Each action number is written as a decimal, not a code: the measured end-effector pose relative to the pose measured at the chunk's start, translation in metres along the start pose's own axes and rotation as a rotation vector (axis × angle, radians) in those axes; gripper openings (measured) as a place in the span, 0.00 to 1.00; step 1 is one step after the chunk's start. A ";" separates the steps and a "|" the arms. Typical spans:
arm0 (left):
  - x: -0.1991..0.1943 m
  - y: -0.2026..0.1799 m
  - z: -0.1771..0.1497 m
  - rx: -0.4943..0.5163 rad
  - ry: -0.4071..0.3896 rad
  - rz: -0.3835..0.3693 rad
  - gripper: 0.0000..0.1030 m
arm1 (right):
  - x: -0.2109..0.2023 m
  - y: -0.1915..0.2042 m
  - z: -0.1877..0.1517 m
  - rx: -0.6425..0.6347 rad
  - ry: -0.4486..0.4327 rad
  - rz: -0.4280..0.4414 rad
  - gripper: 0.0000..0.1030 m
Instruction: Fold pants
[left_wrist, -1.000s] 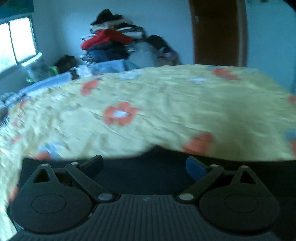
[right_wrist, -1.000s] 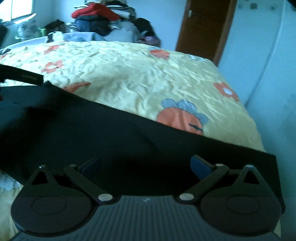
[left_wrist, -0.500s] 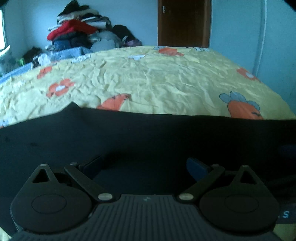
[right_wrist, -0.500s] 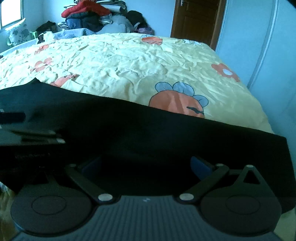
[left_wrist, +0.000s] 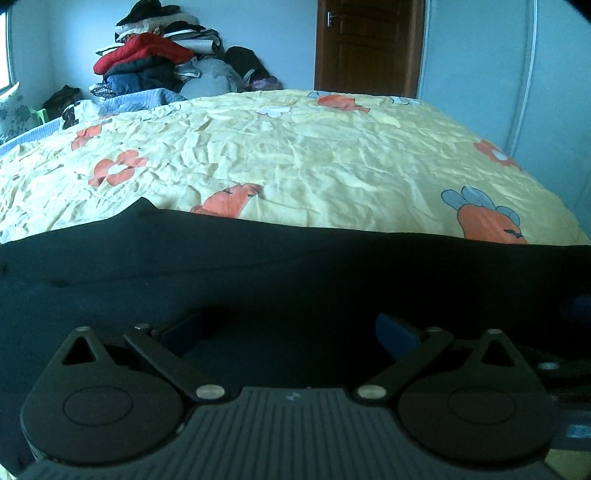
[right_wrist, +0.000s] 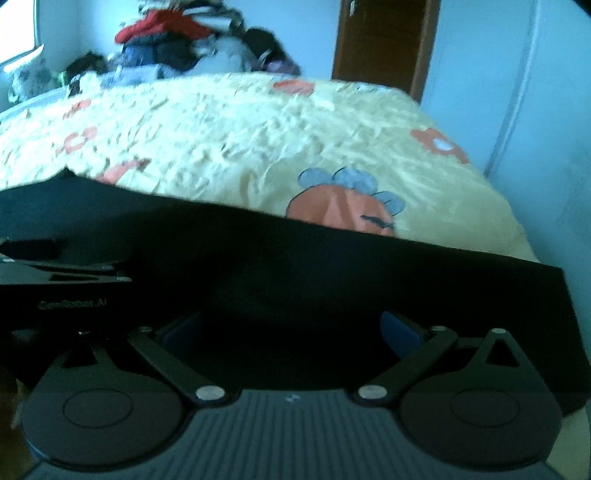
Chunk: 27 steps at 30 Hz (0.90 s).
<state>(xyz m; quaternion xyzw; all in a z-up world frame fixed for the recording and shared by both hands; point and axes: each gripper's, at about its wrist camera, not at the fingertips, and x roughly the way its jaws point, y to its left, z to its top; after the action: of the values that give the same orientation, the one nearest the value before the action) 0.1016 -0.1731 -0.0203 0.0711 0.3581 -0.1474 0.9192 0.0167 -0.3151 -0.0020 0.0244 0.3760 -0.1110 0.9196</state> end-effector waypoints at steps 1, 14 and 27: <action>-0.003 0.000 0.000 0.001 -0.007 -0.004 0.98 | -0.009 -0.005 -0.004 0.011 -0.031 0.005 1.00; -0.017 -0.019 -0.012 0.056 -0.040 -0.071 0.99 | -0.068 -0.166 -0.087 0.603 -0.130 0.069 1.00; -0.014 -0.020 -0.029 0.069 -0.076 -0.084 1.00 | -0.030 -0.166 -0.047 0.551 -0.145 0.117 1.00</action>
<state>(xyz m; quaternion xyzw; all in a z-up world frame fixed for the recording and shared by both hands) 0.0669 -0.1817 -0.0329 0.0819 0.3206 -0.2006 0.9221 -0.0733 -0.4652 -0.0088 0.2871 0.2629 -0.1570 0.9076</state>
